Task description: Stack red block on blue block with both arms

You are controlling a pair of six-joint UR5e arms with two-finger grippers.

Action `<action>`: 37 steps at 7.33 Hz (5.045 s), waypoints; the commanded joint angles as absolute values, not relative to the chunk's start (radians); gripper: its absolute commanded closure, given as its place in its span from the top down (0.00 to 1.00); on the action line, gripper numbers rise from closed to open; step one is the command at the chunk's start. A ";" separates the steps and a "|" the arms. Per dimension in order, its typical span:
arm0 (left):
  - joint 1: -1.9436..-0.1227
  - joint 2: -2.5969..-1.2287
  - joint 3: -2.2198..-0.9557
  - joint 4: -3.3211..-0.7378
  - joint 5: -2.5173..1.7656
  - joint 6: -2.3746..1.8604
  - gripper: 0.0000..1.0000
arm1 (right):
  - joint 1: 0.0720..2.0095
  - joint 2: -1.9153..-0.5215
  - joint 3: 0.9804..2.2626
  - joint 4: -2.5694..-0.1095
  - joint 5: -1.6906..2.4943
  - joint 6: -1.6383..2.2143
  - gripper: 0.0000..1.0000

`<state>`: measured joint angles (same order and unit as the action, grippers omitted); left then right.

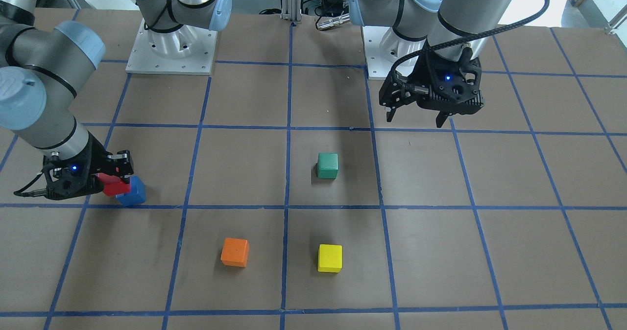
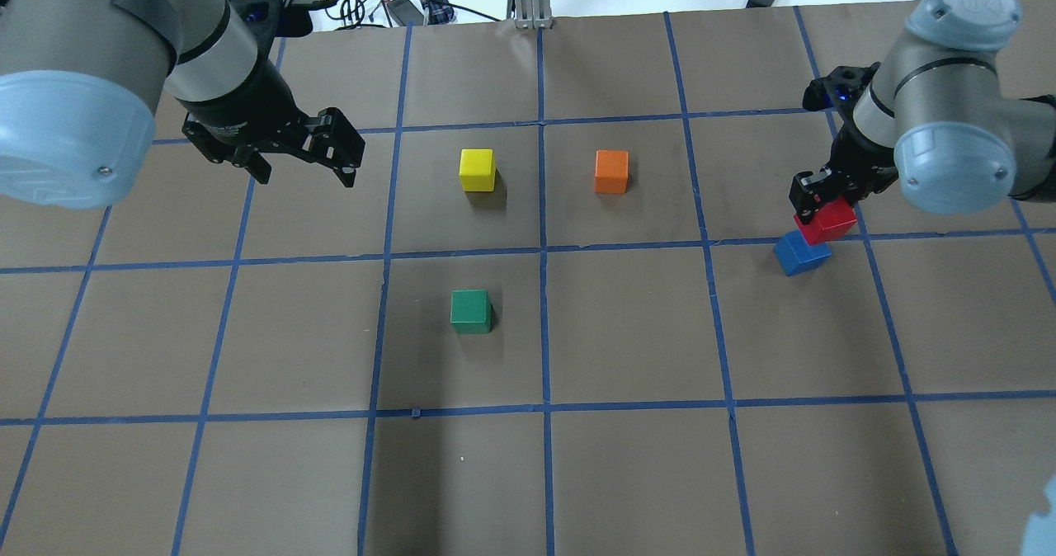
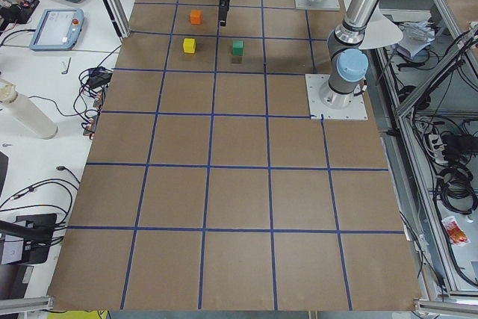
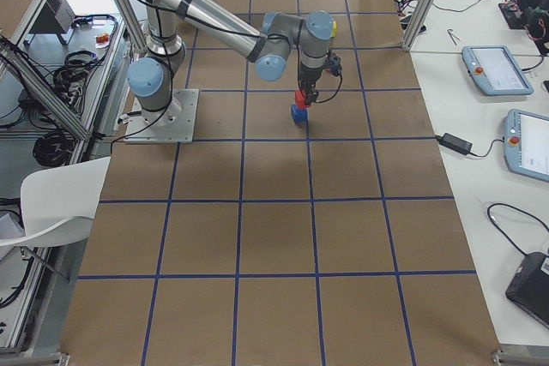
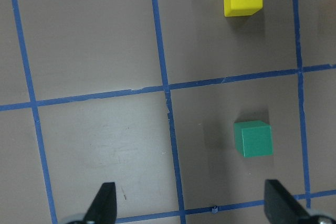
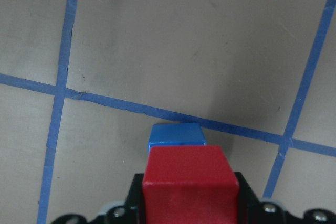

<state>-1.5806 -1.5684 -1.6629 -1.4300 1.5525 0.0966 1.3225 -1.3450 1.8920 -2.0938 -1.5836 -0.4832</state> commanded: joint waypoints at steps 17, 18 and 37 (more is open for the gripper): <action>-1.580 -1.572 -1.661 -1.425 1.549 0.097 1.00 | 1.318 -1.347 1.942 -2.145 -1.591 -0.500 0.89; -1.580 -1.571 -1.661 -1.427 1.552 0.097 1.00 | 1.318 -1.354 1.915 -2.100 -1.589 -0.499 0.96; -1.591 -1.572 -1.670 -1.427 1.549 0.097 1.00 | 1.614 -1.536 1.566 -1.562 -1.592 -0.061 1.00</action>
